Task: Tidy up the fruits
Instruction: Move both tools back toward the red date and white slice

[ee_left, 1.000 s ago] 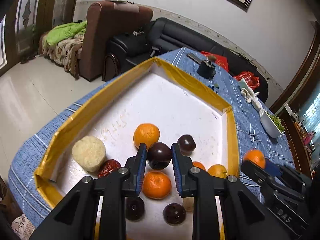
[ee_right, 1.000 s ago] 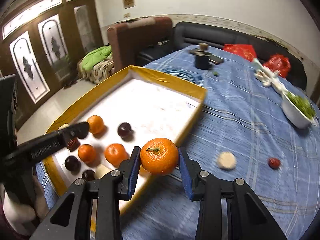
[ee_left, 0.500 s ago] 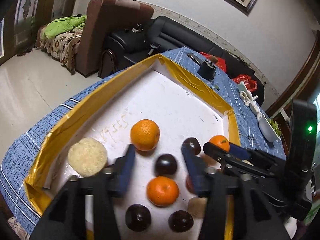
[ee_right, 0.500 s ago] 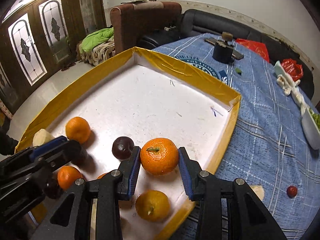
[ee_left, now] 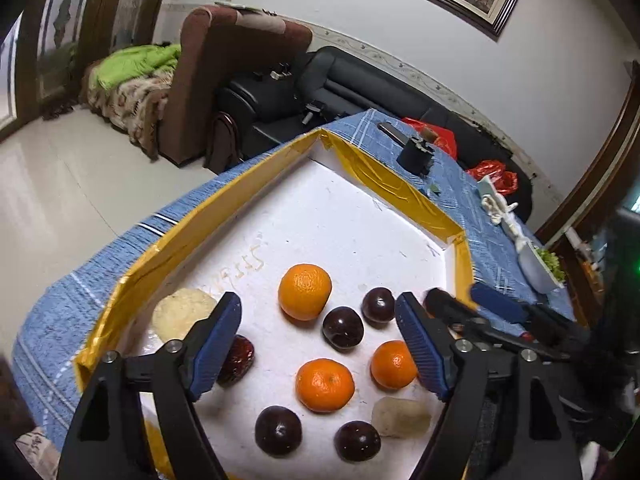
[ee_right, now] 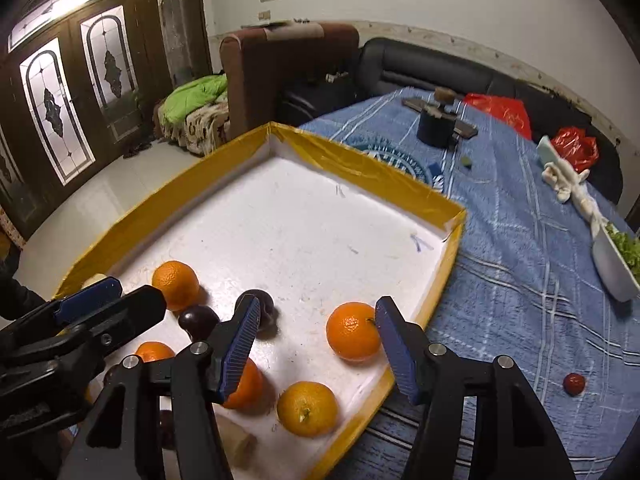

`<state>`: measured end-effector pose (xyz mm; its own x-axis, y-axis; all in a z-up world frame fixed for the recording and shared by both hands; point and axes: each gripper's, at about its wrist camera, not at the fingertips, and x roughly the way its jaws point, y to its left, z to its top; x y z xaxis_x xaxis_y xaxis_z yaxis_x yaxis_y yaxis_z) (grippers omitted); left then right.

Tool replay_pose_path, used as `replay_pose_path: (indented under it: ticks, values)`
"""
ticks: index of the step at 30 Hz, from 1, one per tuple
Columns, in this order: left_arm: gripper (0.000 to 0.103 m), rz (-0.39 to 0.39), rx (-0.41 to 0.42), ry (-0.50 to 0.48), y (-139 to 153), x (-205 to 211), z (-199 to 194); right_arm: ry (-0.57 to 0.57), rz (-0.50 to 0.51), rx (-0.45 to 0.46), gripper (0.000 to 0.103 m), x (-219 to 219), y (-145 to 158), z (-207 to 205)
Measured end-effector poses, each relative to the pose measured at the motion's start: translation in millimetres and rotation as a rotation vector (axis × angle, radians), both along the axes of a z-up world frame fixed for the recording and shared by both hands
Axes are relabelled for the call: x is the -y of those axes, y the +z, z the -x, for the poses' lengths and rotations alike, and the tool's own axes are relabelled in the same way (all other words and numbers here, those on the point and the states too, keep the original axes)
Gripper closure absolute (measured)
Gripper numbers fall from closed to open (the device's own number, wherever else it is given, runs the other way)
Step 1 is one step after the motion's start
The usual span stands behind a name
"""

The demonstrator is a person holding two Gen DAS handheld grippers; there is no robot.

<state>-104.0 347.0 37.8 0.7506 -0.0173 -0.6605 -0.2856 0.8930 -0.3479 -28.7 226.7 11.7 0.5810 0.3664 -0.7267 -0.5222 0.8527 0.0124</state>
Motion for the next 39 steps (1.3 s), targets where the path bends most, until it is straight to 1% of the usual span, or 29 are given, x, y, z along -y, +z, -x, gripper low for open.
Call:
replay_pose_path:
  ticks: [2,10,14,18,22,24,27,33,36,39]
  values:
    - [0.018,-0.032,-0.006,0.007,3.6,5.9,1.4,-0.007,-0.021,0.012,0.038,8.8,5.8,5.6]
    - [0.018,-0.139,-0.019,-0.033,19.6,42.6,7.9,-0.076,-0.072,0.019,0.037,59.0,13.2,19.3]
    - [0.018,-0.202,-0.015,-0.059,29.7,66.4,12.4,-0.127,-0.091,0.013,0.037,93.4,11.1,24.0]
    - [0.018,-0.248,-0.009,-0.095,37.4,90.7,15.9,-0.192,-0.129,0.000,0.037,134.0,8.8,28.4]
    - [0.018,-0.290,0.001,-0.144,43.8,119.4,18.3,-0.255,-0.161,0.007,0.035,176.2,9.1,35.4]
    - [0.018,-0.297,0.003,-0.171,45.4,130.1,18.9,-0.285,-0.167,0.012,0.033,196.6,7.9,38.8]
    - [0.018,-0.284,-0.002,-0.211,44.5,142.0,18.2,-0.339,-0.165,0.006,0.033,230.6,0.8,43.3]
    - [0.018,-0.249,-0.047,-0.280,30.1,165.6,7.7,-0.480,-0.179,-0.047,0.033,301.1,-17.1,46.6]
    - [0.018,-0.222,-0.070,-0.327,21.1,178.5,2.0,-0.511,-0.197,-0.069,0.033,317.0,-19.3,40.4]
    - [0.018,-0.209,-0.085,-0.366,13.7,188.7,-1.1,-0.493,-0.224,-0.088,0.033,314.9,-19.0,30.8]
